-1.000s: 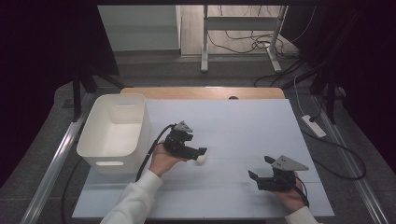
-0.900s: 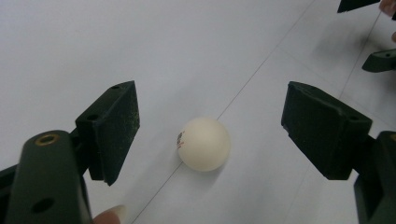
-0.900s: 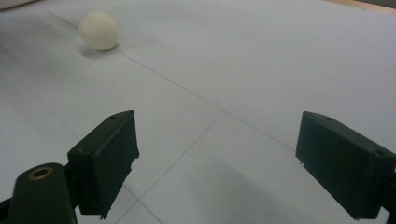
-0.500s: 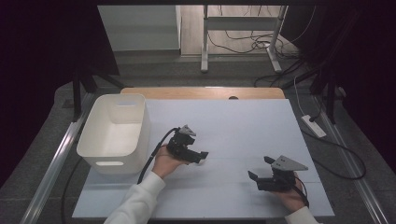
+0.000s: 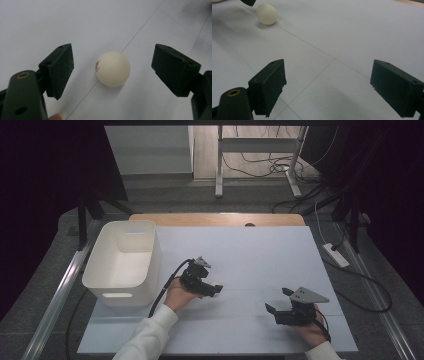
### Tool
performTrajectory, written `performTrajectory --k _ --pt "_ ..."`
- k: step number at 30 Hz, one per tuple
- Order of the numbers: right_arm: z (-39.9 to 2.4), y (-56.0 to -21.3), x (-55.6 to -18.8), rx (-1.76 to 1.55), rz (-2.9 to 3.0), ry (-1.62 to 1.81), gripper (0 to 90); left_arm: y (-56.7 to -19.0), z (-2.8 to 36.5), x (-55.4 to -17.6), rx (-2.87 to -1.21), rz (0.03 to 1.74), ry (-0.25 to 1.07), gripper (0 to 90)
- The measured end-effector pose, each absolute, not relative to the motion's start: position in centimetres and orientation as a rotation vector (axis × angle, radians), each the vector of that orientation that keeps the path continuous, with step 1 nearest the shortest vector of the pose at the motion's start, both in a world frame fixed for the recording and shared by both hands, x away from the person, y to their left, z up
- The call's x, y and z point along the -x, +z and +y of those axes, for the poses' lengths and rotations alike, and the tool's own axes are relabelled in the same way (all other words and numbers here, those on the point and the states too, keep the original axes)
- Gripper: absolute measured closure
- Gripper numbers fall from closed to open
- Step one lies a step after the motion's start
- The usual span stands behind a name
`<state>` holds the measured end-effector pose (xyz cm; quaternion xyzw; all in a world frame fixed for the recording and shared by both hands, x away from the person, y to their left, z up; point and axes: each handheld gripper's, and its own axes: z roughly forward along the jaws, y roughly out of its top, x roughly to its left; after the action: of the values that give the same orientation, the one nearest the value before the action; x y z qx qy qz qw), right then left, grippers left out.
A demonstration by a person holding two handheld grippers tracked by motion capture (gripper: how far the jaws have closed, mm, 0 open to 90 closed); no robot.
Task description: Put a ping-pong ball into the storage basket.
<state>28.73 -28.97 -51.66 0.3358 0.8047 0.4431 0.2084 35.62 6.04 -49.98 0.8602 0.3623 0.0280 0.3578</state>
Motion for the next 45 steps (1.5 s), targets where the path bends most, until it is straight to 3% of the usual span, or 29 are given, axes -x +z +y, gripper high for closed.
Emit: performTrajectory --k 20,27,32,36,45 --pt "-29.0 -51.7 -28.7 -0.932 2.241 1.228 13.1 -51.8 4.9 -35.9 -2.295 0.926 0.048 18.8" --pt "-29.0 -51.7 -28.7 -0.934 2.239 1.230 13.1 -51.9 4.8 -35.9 -2.307 0.917 0.069 22.8" --pt "-29.0 -51.7 -28.7 -0.932 2.240 1.225 13.1 -52.0 4.7 -35.7 -2.327 0.911 0.092 31.0" --pt "-29.0 -51.7 -28.7 -0.935 2.238 1.229 13.2 -51.8 4.6 -35.5 -2.321 0.902 0.115 49.8" --pt "-29.0 -51.7 -28.7 -0.932 2.238 1.226 13.2 -51.3 5.0 -35.3 -2.316 0.901 0.137 50.7"
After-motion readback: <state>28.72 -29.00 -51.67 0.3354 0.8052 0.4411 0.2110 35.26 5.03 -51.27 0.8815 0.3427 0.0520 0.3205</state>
